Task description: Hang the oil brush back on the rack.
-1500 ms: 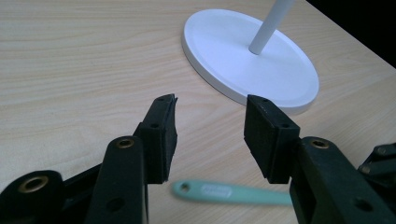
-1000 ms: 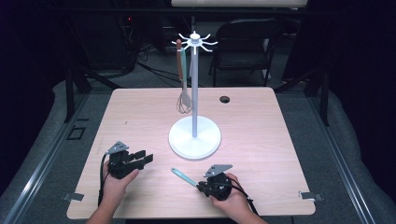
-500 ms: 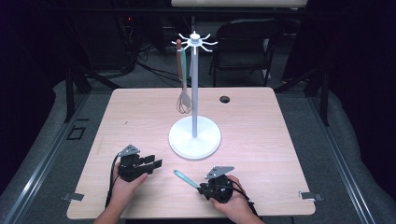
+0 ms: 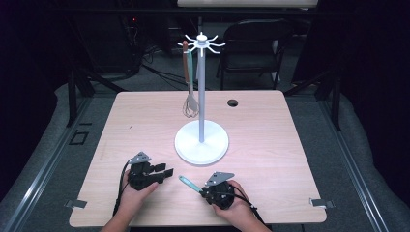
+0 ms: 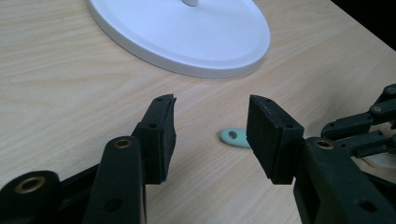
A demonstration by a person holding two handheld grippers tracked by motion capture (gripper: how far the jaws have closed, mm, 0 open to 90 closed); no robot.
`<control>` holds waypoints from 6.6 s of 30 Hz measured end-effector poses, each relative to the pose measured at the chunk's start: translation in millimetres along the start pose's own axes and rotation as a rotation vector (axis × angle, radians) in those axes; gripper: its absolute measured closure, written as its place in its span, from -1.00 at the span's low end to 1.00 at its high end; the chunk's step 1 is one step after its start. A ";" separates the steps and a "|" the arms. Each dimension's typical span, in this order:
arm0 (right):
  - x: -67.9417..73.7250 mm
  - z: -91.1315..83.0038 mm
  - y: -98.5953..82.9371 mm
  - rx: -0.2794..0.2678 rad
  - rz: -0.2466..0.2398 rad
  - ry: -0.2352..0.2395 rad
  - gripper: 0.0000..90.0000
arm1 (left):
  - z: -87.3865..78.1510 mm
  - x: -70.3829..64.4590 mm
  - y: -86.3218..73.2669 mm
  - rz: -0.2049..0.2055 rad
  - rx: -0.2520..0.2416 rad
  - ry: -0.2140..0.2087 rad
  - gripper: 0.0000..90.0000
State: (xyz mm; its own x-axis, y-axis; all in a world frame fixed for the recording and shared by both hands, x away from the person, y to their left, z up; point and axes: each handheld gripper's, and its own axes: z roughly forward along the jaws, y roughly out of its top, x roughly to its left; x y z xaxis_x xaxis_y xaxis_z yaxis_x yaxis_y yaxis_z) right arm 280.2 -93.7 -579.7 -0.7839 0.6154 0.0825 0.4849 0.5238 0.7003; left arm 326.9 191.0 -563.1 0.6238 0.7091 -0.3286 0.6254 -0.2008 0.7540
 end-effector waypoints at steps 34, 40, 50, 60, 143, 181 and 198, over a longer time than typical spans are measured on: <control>3.1 -15.5 1.2 -0.199 0.008 0.050 0.84 | 28.2 -23.7 -4.1 -0.036 0.035 -0.222 -0.11; 6.6 -13.3 1.0 -0.198 -0.008 0.062 0.84 | 32.8 -28.7 -5.3 -0.030 0.048 -0.240 -0.11; 8.6 -11.6 0.6 -0.181 -0.026 0.064 0.84 | 33.6 -29.6 -4.9 -0.028 0.042 -0.246 -0.10; 10.1 -8.6 -0.4 -0.166 -0.032 0.059 0.83 | 33.7 -29.0 -5.2 -0.030 0.052 -0.232 0.10; -12.9 -37.3 -3.6 -0.181 0.112 -0.015 0.51 | 43.2 -47.4 1.4 -0.173 -0.005 -0.303 0.70; -65.3 -49.0 -16.4 -0.126 0.196 -0.131 0.34 | -22.9 -93.4 193.8 0.339 0.070 -0.230 0.88; -65.9 -47.6 -16.9 -0.123 0.191 -0.119 0.35 | -41.2 -102.1 279.6 0.345 0.048 -0.227 0.88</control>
State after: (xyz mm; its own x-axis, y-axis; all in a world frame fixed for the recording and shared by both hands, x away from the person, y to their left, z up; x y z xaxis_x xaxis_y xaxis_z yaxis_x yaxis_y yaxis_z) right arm 305.2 -171.2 -563.3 -0.6276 0.7653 0.1428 0.5635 0.3200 0.7617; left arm 418.8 90.3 -295.3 0.8850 0.4284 -0.1824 0.3793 -0.4361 0.8161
